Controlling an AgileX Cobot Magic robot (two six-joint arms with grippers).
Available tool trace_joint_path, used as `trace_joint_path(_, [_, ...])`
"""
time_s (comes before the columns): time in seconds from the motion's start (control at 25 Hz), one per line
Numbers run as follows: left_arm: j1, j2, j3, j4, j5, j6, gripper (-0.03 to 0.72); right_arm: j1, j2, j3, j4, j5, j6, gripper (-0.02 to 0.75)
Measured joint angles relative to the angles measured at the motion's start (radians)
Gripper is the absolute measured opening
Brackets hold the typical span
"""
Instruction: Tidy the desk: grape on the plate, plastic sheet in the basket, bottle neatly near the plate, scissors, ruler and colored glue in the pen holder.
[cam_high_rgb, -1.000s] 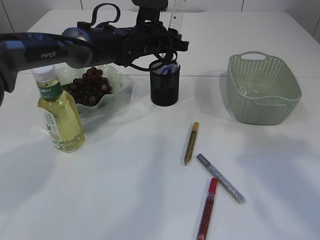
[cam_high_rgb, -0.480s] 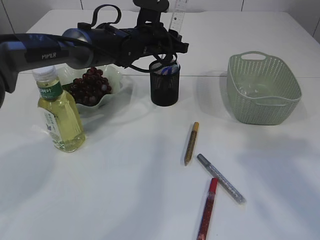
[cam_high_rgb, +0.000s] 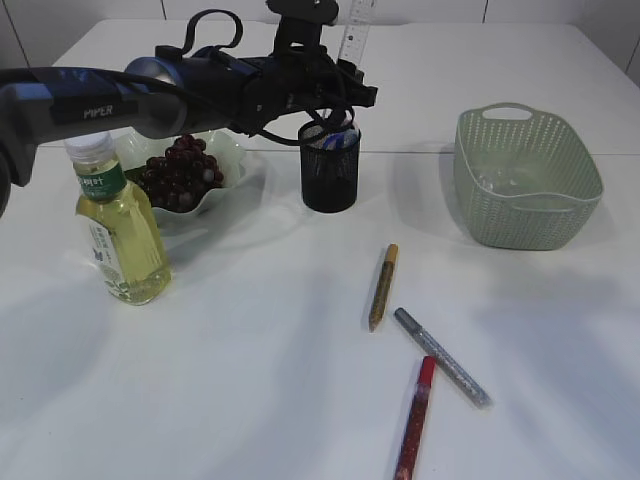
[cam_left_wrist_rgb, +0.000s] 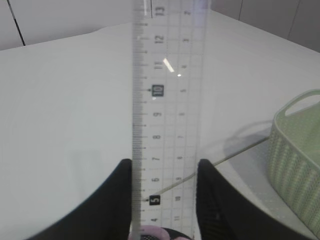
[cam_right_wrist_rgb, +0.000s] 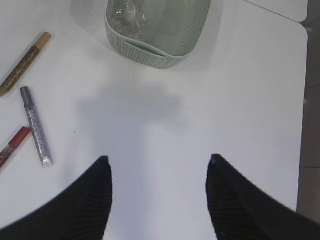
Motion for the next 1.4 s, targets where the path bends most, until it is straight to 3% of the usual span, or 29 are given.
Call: trace_joint_path(1.4, [0.0, 0.0, 0.0, 0.042, 0.046, 0.0, 0.28, 0.0, 0.0, 0.0, -0.004, 0.0, 0.0, 0.47])
